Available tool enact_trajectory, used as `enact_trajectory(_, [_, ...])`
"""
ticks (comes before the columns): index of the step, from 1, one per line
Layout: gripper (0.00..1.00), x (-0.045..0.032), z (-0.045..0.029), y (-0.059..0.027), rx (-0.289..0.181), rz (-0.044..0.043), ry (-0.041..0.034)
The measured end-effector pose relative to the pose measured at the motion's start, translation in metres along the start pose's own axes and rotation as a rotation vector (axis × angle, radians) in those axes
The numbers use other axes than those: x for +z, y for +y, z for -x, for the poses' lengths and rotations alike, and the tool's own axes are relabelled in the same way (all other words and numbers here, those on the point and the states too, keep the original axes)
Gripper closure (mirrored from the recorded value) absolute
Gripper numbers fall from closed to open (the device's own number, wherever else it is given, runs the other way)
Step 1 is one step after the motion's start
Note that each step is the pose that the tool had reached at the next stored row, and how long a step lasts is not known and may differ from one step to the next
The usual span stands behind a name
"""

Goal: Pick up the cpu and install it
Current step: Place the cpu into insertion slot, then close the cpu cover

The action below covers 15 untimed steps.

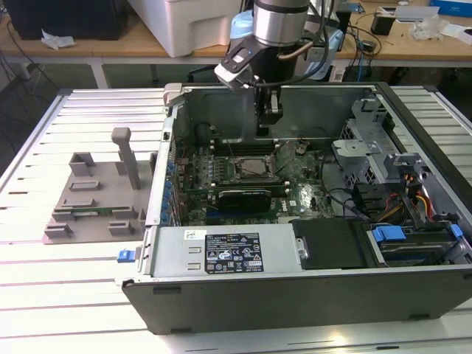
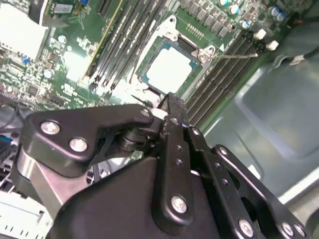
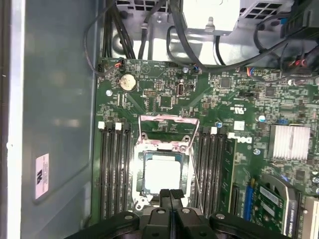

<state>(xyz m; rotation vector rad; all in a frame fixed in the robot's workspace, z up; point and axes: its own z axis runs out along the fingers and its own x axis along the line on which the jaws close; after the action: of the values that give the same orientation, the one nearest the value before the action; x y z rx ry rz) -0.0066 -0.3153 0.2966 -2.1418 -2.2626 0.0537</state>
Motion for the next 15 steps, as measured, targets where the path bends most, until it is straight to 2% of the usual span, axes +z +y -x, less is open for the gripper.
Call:
enact_trajectory(8, [0.89,-0.0008,0.0,0.0,0.0,0.0,-0.0001])
enact_trajectory(9, [0.89,-0.001,0.0002,0.0045,0.0,-0.0002,-0.0001])
enact_trajectory(11, [0.89,-0.0015,0.0013,0.0241,0.0,-0.0063,0.0002])
enact_trajectory(15, [0.89,-0.0018,0.0025,0.0451,0.0,-0.013,0.0006])
